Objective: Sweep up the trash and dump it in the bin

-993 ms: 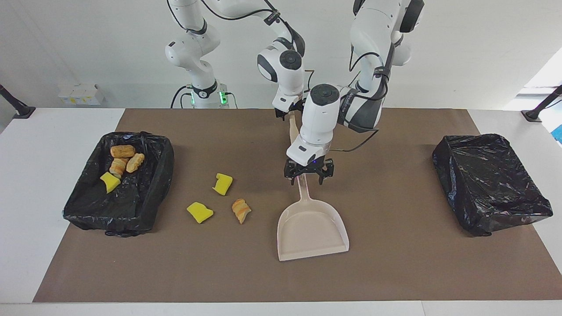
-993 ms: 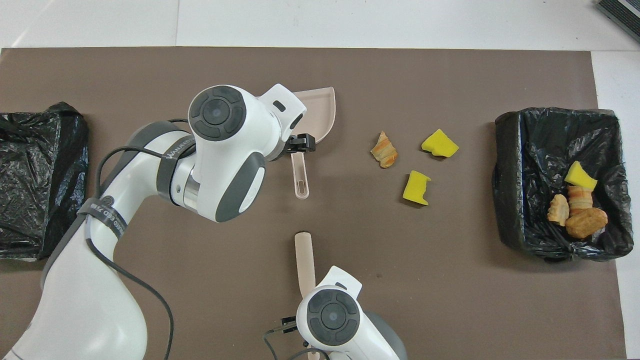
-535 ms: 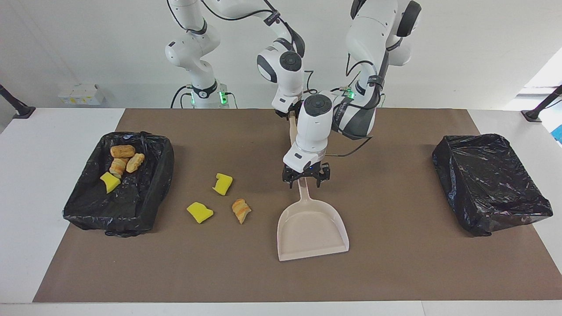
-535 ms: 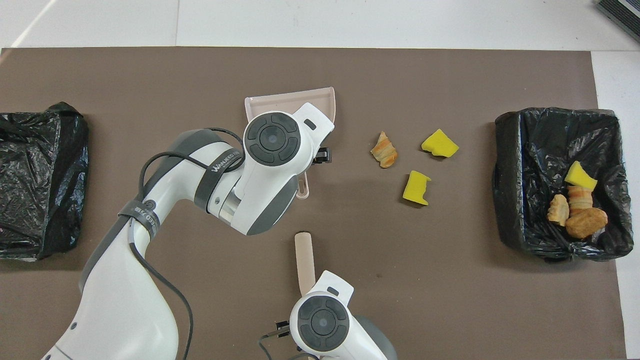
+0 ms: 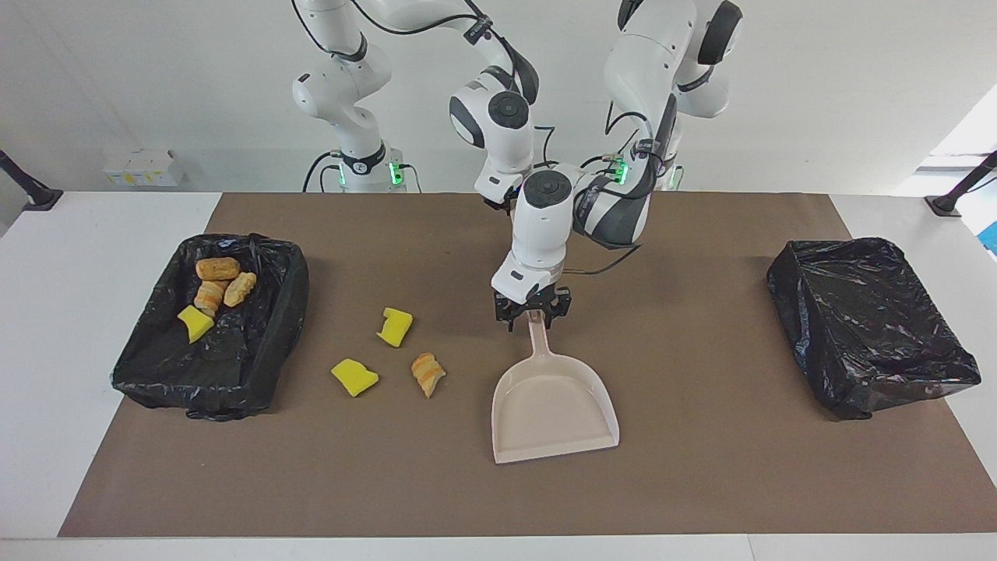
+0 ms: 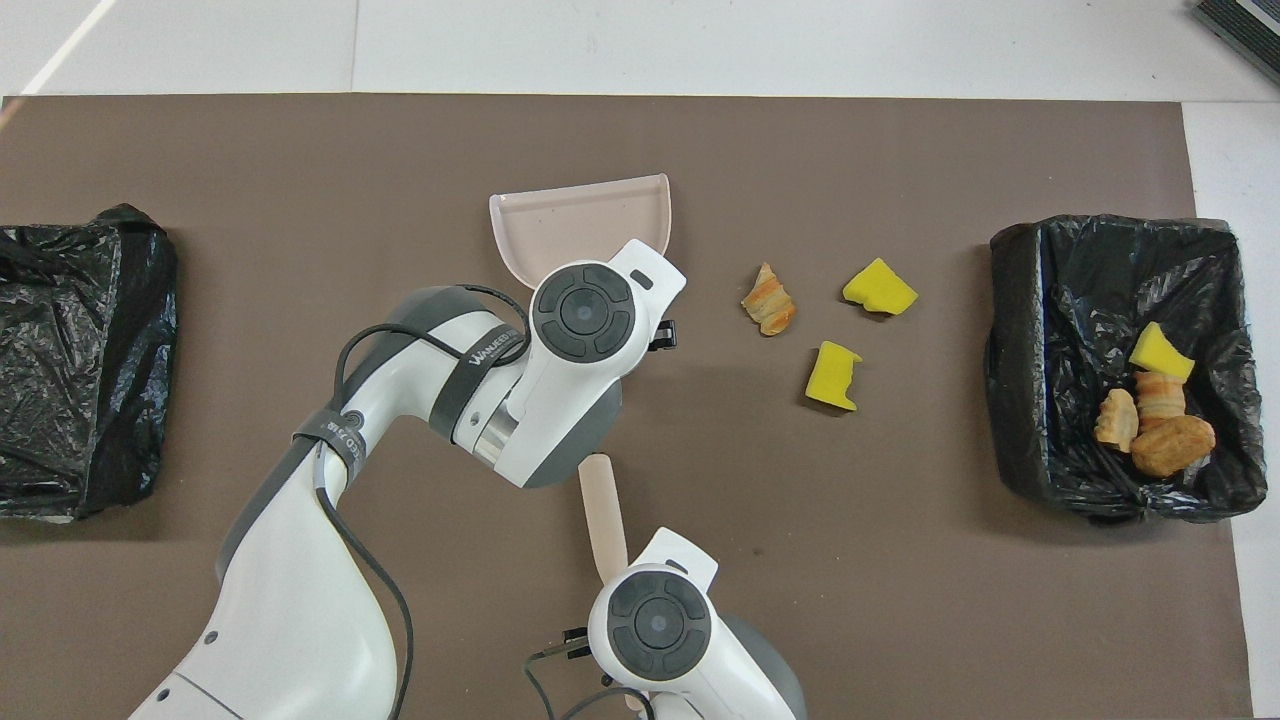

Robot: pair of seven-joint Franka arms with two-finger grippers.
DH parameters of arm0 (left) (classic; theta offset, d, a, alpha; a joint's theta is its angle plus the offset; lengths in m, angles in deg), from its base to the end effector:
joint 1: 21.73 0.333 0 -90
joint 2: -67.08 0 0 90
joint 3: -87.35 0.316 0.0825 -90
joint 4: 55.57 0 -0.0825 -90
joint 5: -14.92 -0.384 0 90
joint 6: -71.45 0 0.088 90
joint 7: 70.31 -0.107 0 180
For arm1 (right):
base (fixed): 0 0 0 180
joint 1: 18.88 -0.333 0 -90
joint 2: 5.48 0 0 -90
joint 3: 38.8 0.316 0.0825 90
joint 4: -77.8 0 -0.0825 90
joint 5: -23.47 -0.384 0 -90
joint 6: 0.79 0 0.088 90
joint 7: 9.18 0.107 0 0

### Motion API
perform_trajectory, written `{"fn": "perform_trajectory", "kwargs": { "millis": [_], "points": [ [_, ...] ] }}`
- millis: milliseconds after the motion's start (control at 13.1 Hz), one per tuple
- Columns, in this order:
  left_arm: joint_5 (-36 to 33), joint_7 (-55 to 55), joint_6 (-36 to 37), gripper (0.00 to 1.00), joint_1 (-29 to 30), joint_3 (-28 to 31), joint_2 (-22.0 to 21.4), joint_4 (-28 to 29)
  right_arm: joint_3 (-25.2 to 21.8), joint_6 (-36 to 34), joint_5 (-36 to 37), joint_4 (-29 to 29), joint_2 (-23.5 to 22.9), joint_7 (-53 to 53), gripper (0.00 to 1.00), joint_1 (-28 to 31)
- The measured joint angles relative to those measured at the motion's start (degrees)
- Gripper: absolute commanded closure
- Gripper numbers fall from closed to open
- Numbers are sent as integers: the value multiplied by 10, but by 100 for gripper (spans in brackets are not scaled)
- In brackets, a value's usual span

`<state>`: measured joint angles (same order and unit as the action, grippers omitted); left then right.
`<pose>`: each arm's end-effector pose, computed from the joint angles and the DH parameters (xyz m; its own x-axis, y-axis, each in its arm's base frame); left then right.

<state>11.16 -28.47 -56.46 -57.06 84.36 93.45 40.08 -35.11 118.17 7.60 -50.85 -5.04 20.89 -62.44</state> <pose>0.5389 -0.4182 0.3488 0.9946 0.0325 0.0984 0.0282 -0.9986 0.0445 0.3317 0.3793 0.3587 0.9537 0.1527 -0.2590 0.1314 -0.9865 -0.0978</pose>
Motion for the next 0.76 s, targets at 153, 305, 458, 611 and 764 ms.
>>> {"fn": "perform_trajectory", "kwargs": {
  "millis": [153,305,458,611,764],
  "points": [
    [0,0,0,34,-1,0,-1,0,-1,-58,3,6,43,0,100,31],
    [0,0,0,34,-1,1,-3,0,-2,-107,27,8,89,0,100,64],
    [0,0,0,35,-1,3,-4,0,-4,-153,52,13,123,0,100,96],
    [0,0,0,62,-1,4,-6,0,-5,-191,79,32,137,-2,100,133],
    [0,0,0,100,-1,6,-8,0,-5,-213,119,54,138,-32,100,176]
  ]
}}
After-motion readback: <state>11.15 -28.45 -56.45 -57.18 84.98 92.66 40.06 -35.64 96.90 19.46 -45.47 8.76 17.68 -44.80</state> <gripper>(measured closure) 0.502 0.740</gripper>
